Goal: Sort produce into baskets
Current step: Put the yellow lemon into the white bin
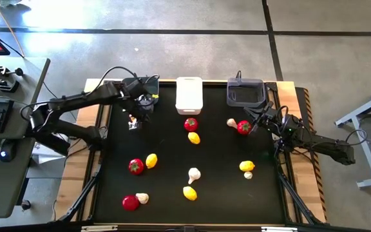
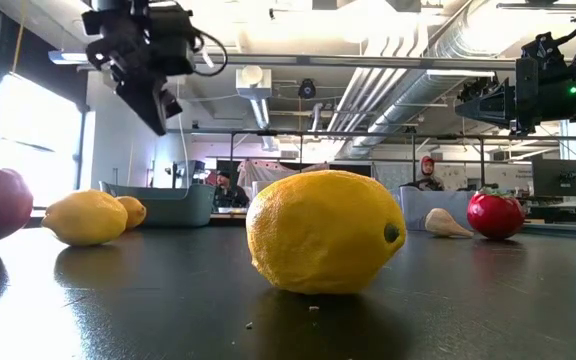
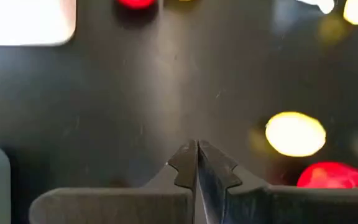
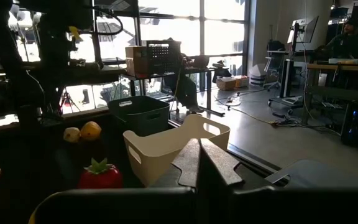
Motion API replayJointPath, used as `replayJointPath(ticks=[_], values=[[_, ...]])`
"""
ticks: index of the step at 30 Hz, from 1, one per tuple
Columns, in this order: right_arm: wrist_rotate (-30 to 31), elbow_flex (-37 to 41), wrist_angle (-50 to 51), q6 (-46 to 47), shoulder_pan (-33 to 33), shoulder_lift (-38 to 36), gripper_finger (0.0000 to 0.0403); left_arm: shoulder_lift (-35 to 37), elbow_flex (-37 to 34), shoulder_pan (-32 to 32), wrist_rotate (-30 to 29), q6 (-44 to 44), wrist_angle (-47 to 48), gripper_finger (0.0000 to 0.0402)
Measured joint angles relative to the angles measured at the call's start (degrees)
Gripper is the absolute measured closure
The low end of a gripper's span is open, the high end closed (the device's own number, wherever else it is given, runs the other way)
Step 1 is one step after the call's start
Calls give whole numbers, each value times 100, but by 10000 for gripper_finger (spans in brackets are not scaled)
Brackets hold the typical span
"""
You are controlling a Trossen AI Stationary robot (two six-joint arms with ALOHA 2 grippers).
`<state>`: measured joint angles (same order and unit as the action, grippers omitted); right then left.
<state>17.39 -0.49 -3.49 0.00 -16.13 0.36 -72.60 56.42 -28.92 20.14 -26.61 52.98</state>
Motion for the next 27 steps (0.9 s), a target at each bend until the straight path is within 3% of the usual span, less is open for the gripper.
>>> replayJointPath(ticks=[3, 8, 16, 20, 27], values=[[0, 0, 1, 0, 0, -2, 402, 132, 0, 4, -223, -58, 139, 401], [0, 0, 0, -1, 1, 0, 402, 370, 0, 238, -1431, -596, 643, 384], [0, 0, 0, 0, 0, 0, 402, -72, -39, 430, -1711, -344, 682, 287], [-1, 0, 1, -1, 0, -1, 402, -418, -42, 363, -2149, -258, 526, 240], [0, 0, 1, 0, 0, -2, 402, -1126, -44, 189, -2574, -235, 303, 193]])
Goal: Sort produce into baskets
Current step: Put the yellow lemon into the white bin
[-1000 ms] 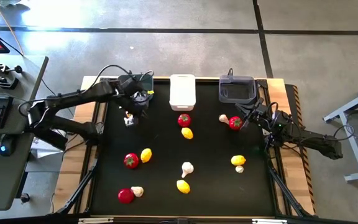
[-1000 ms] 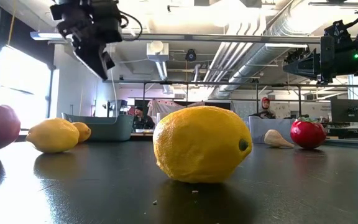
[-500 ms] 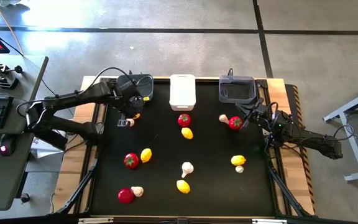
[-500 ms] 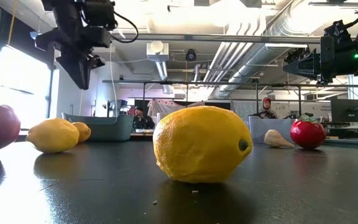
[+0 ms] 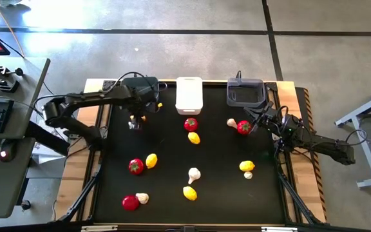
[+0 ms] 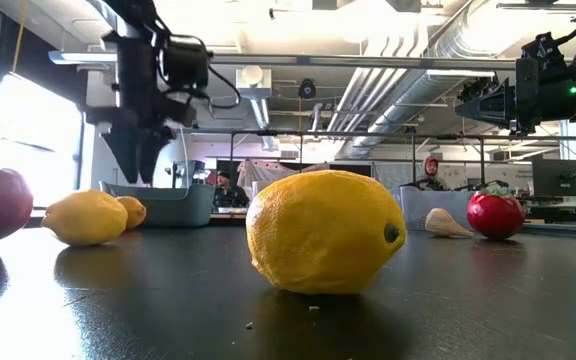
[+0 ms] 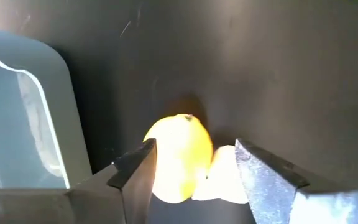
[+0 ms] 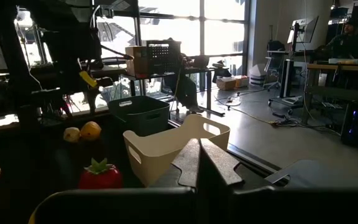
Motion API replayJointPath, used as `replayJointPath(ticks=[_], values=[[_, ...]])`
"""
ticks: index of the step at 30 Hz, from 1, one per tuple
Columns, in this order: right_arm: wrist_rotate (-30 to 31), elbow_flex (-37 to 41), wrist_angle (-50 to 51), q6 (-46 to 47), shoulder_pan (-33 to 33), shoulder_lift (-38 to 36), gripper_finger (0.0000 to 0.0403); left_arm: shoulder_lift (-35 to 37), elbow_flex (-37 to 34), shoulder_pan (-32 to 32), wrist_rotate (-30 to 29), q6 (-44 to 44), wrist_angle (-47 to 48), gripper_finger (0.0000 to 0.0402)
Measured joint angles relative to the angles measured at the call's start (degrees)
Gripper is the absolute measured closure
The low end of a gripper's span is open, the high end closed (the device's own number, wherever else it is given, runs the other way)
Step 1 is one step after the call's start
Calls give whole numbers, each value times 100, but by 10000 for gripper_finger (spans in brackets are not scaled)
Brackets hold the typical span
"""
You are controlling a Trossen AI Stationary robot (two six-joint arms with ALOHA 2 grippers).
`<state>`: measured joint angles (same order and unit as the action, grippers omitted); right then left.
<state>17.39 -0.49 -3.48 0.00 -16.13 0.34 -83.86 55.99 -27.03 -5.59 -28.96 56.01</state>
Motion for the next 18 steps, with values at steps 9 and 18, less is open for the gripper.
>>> replayJointPath(ticks=[9, 18], values=[[0, 0, 1, 1, 1, 0, 402, -620, 0, -39, -342, 23, -46, 166], [-1, 0, 0, 0, -1, 0, 402, -1033, 0, -108, -635, 6, -51, 160]])
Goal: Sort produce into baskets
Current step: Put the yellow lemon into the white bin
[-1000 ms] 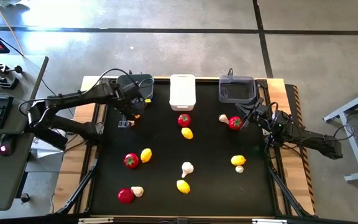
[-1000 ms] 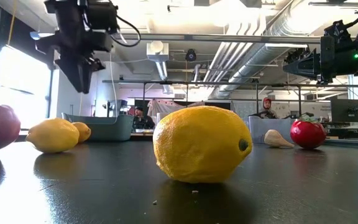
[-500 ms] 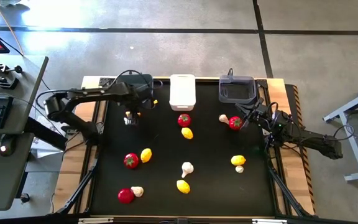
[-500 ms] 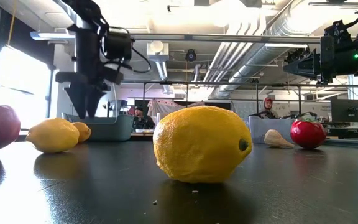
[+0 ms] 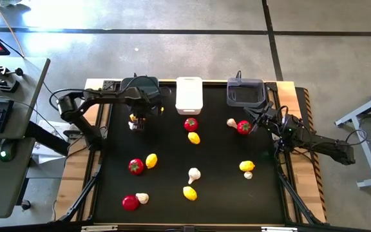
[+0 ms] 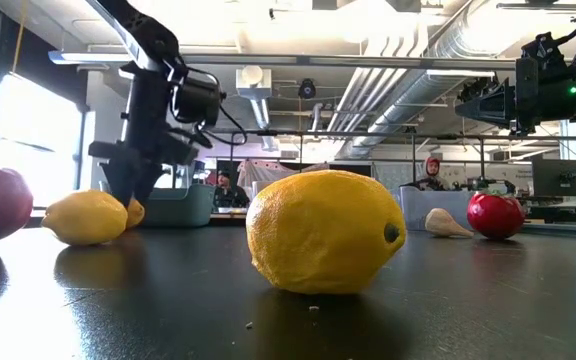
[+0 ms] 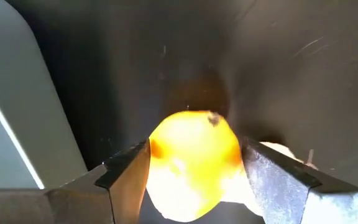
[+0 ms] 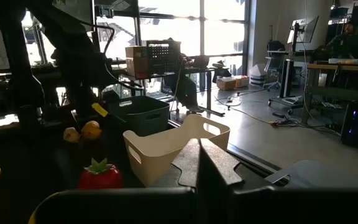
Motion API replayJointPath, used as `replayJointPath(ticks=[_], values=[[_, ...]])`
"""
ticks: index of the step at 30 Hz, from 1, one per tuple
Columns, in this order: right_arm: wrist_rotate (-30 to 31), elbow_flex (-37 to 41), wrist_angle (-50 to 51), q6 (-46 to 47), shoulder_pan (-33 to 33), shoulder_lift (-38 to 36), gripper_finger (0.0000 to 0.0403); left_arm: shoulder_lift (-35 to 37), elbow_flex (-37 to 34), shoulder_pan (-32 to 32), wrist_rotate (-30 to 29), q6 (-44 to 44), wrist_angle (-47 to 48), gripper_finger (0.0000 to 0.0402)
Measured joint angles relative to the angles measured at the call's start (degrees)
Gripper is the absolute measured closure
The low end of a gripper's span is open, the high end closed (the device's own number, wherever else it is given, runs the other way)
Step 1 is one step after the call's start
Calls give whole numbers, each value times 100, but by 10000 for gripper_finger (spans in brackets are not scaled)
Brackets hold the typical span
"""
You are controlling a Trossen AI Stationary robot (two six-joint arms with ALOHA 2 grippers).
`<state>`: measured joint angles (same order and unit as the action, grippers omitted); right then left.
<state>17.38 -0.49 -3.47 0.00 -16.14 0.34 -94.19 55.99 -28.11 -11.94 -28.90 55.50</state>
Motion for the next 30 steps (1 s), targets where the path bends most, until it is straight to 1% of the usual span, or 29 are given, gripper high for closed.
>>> replayJointPath(ticks=[6, 8, 11, 16, 17, 20, 24, 27, 30], values=[[1, 0, -1, -1, 2, 1, 402, -210, 0, -82, -64, 85, -174, 161], [1, 0, 0, 1, 1, 0, 402, -260, 0, -78, -64, 128, -169, 167], [1, 0, -1, 1, 1, 2, 402, -282, 0, -76, -45, 301, -170, 191], [-1, 0, 1, 1, 0, 2, 402, -145, 0, -50, -5, 419, -187, 245], [0, 0, 1, 0, 2, 2, 402, -97, 0, -37, 0, 427, -189, 249], [0, 0, 0, 0, 2, 2, 402, 174, 27, -4, 105, 559, -170, 249], [1, 0, -1, 0, 2, 2, 402, 567, 264, 40, 132, 862, -175, 249], [1, 0, -1, 1, 0, 2, 402, 790, 588, 38, 131, 1379, -179, 249], [0, 0, -1, 0, 1, 2, 402, 855, 942, -7, 150, 1944, -333, 249]])
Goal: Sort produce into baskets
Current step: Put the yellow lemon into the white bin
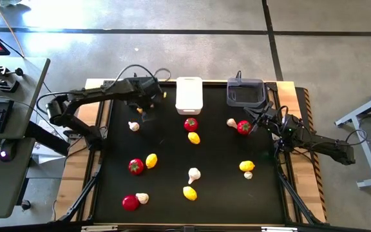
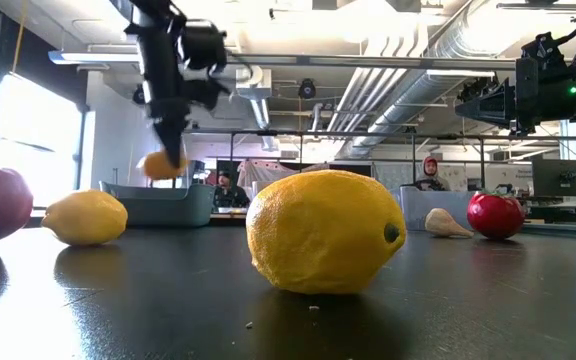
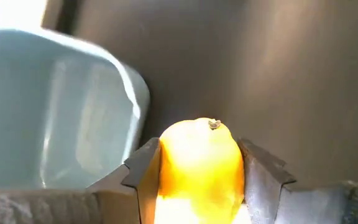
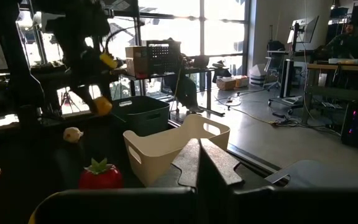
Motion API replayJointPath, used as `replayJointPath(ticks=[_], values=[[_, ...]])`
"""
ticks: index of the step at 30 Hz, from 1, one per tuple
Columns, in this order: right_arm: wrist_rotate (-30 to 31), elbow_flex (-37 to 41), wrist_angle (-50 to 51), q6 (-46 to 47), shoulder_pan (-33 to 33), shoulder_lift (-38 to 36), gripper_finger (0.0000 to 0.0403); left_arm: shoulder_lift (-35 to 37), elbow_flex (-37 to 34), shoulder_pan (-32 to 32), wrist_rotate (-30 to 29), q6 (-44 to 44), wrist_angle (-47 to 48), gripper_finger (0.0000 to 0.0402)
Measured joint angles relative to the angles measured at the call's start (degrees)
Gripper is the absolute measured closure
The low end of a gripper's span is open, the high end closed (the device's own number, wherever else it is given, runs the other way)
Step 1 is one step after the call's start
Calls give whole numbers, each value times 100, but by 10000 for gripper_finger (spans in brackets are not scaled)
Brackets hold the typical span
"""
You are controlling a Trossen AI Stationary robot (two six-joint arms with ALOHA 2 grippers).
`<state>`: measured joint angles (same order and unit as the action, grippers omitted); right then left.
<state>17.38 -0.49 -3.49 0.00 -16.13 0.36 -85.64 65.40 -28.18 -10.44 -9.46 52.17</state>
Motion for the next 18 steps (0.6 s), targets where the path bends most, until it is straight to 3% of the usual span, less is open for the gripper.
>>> replayJointPath(ticks=[8, 13, 18], values=[[0, 0, 1, 0, 0, 0, 402, -117, 583, 3, 940, 354, -1718, 249], [0, 0, 1, 1, -1, 0, 402, -715, 944, -19, 993, -127, -2516, 249], [1, 0, 0, 1, 0, 0, 402, -1592, 1606, -178, 1023, -864, -2550, 250]])
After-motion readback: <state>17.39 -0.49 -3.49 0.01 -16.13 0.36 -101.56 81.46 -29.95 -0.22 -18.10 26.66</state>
